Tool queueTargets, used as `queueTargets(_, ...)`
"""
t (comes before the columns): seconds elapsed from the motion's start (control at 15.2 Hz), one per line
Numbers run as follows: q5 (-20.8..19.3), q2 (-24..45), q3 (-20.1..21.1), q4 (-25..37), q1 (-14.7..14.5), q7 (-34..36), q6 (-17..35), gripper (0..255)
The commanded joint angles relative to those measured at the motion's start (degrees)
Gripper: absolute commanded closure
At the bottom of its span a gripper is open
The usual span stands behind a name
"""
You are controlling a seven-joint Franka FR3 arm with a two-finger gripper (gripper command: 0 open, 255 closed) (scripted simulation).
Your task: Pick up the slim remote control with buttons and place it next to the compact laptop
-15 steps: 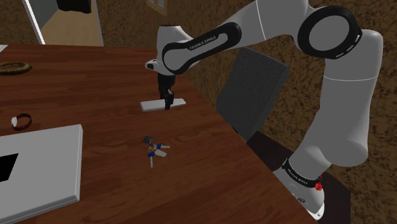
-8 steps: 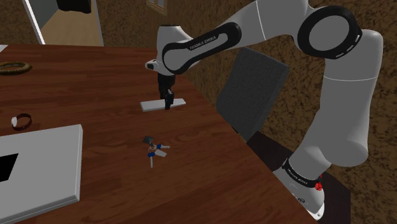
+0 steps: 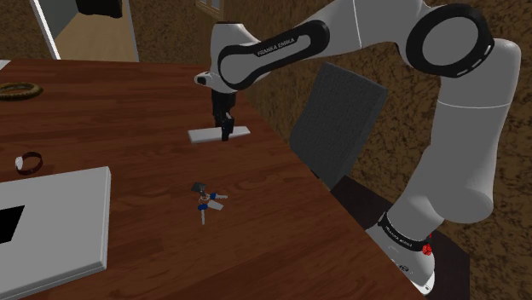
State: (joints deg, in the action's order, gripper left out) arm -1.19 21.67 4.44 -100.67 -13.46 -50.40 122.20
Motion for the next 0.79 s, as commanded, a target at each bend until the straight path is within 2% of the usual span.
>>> queueTargets(0.0,0.1,-0.4,0.0,1.0,0.0,-0.1,-1.4,255)
queueTargets(0.73,0.3,-3.3,0.1,5.6,0.1,-0.2,-8.8,255)
